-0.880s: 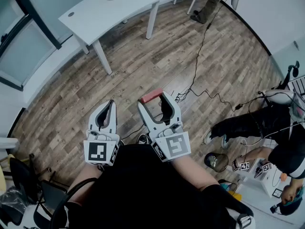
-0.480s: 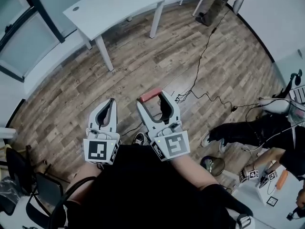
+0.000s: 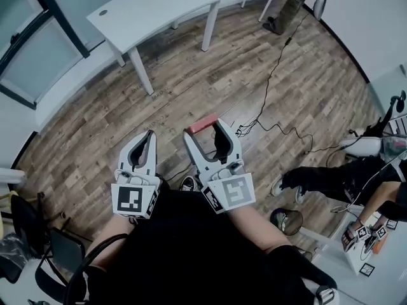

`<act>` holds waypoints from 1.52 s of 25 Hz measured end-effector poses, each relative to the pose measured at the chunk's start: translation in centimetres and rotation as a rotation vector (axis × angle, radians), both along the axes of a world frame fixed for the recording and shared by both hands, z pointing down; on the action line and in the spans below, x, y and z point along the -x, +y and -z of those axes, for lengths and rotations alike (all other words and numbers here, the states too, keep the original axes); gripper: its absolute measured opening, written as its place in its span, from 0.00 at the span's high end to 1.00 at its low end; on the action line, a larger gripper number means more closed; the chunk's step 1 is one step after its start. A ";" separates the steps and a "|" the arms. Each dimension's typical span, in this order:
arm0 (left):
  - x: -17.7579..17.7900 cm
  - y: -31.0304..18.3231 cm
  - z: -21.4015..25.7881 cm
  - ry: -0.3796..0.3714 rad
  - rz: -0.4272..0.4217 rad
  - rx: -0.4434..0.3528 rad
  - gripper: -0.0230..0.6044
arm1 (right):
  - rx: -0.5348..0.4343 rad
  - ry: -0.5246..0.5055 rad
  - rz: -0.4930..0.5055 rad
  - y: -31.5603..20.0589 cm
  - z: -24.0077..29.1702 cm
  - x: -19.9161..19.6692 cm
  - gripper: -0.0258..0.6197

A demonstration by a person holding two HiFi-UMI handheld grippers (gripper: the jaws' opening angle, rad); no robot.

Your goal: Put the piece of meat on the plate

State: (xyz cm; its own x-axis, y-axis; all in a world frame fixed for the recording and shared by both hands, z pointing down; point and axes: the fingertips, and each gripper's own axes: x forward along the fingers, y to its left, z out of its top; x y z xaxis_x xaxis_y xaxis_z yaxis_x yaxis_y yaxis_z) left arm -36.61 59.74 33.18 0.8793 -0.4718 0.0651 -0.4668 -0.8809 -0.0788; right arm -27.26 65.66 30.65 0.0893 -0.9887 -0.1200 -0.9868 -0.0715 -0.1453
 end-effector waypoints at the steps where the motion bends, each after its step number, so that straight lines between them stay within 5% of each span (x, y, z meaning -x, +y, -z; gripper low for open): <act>1: 0.0 0.1 0.1 -0.002 -0.004 0.000 0.96 | 0.003 -0.002 -0.004 0.1 0.0 -0.1 0.51; 24: -4.3 -2.0 -0.1 0.002 -0.063 0.005 0.96 | 0.045 0.009 -0.042 -1.4 -0.6 -3.0 0.51; 38: -8.7 -14.9 -4.4 0.003 -0.070 0.144 0.96 | 0.194 -0.005 -0.059 -14.0 -4.4 -6.9 0.51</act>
